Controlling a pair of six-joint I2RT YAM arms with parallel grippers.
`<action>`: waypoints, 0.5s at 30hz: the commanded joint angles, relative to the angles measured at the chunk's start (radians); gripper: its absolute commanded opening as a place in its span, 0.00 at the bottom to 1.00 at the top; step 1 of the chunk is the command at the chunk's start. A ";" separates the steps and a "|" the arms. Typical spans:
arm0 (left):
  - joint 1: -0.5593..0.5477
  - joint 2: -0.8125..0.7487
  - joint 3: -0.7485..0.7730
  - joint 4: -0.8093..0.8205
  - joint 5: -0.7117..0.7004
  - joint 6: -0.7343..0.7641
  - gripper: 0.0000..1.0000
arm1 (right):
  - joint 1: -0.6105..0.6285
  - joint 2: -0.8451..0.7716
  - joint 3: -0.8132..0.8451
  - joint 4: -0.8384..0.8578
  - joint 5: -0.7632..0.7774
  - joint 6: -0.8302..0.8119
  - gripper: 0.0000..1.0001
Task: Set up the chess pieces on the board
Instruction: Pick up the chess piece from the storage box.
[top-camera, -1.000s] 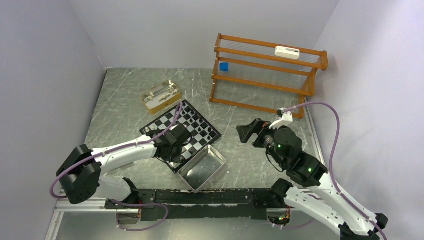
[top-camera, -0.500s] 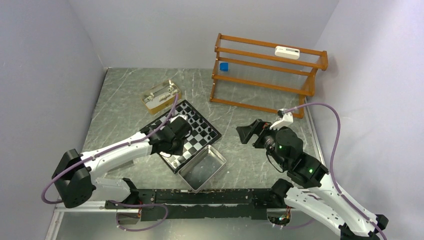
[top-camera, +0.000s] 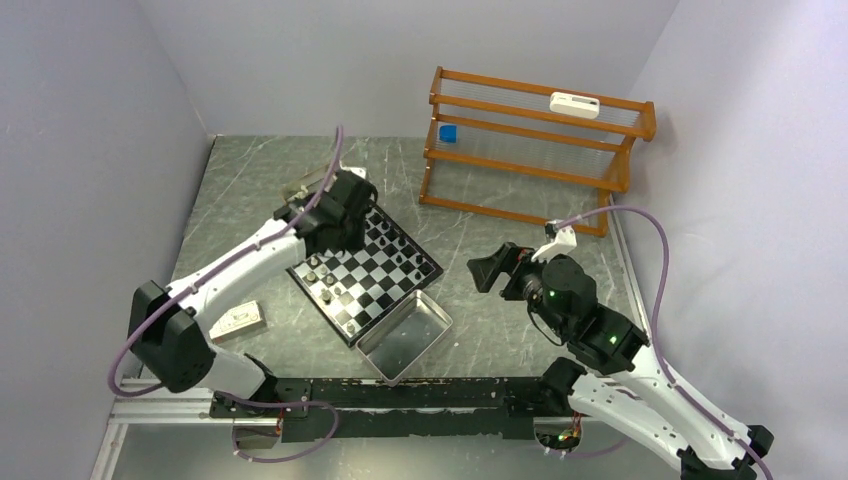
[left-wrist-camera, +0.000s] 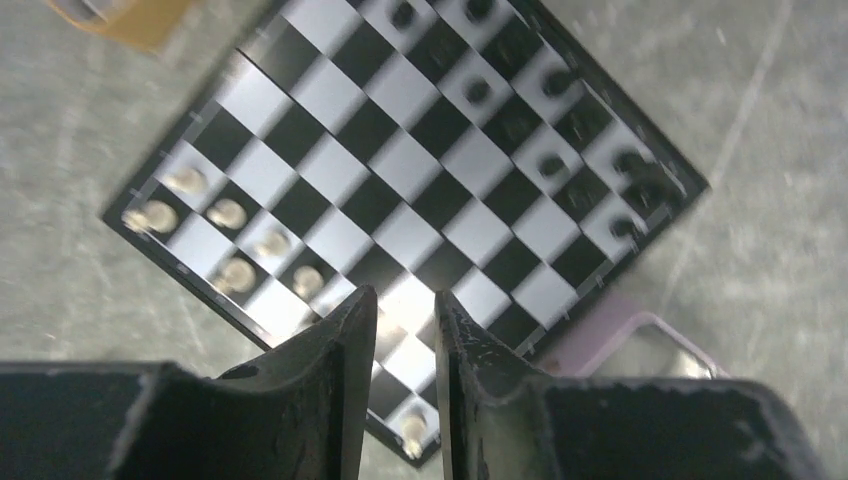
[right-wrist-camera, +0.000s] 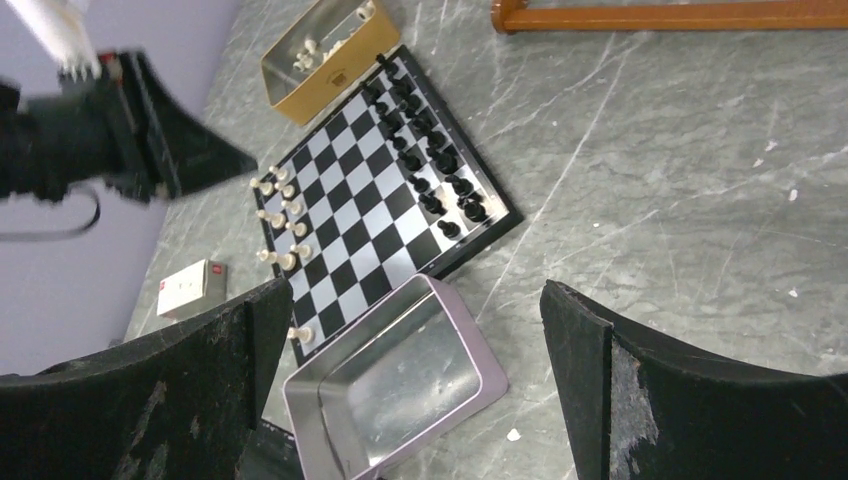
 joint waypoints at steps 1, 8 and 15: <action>0.147 0.062 0.120 0.032 0.012 0.103 0.32 | 0.002 -0.011 -0.005 0.046 -0.055 -0.030 1.00; 0.380 0.213 0.225 0.081 0.041 0.172 0.32 | 0.002 0.015 -0.002 0.050 -0.095 -0.040 1.00; 0.515 0.384 0.321 0.173 0.096 0.205 0.31 | 0.001 0.024 0.004 0.042 -0.063 -0.028 1.00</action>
